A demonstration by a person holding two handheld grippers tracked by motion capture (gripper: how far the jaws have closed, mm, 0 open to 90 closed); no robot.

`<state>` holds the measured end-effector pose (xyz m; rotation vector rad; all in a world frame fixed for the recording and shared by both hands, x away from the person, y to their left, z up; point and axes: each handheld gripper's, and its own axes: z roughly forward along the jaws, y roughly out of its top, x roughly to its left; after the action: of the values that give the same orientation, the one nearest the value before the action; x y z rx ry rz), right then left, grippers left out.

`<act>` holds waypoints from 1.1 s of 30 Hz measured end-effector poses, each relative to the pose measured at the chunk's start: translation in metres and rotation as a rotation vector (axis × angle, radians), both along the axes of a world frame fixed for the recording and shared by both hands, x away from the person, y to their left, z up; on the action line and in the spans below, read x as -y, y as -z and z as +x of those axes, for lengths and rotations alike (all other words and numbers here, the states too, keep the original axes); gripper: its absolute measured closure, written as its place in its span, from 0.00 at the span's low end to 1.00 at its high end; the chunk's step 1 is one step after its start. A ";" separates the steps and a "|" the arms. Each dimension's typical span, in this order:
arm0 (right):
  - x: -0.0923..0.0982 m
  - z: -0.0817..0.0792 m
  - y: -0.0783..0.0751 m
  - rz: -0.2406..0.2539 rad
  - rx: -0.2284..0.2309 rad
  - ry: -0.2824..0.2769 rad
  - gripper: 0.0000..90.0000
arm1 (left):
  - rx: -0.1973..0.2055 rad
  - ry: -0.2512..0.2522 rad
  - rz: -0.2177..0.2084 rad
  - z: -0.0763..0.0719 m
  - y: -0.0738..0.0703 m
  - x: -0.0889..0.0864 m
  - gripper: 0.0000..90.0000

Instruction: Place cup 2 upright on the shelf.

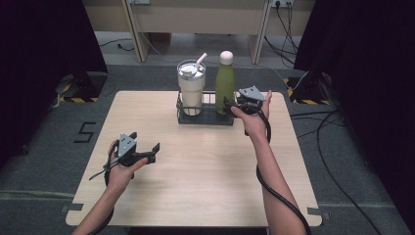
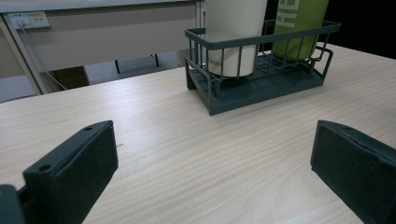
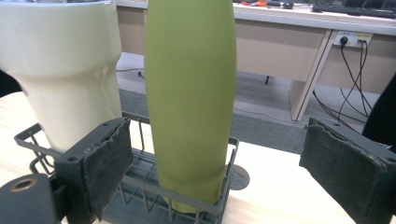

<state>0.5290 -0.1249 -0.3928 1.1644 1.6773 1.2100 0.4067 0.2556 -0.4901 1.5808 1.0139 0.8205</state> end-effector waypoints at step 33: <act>0.034 -0.050 0.029 0.004 -0.037 -0.003 0.11 | -0.006 0.002 0.004 0.000 0.001 0.003 0.00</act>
<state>0.4788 -0.1592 -0.4219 1.1936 1.7050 1.2007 0.4071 0.2526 -0.4912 1.5884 1.0159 0.8172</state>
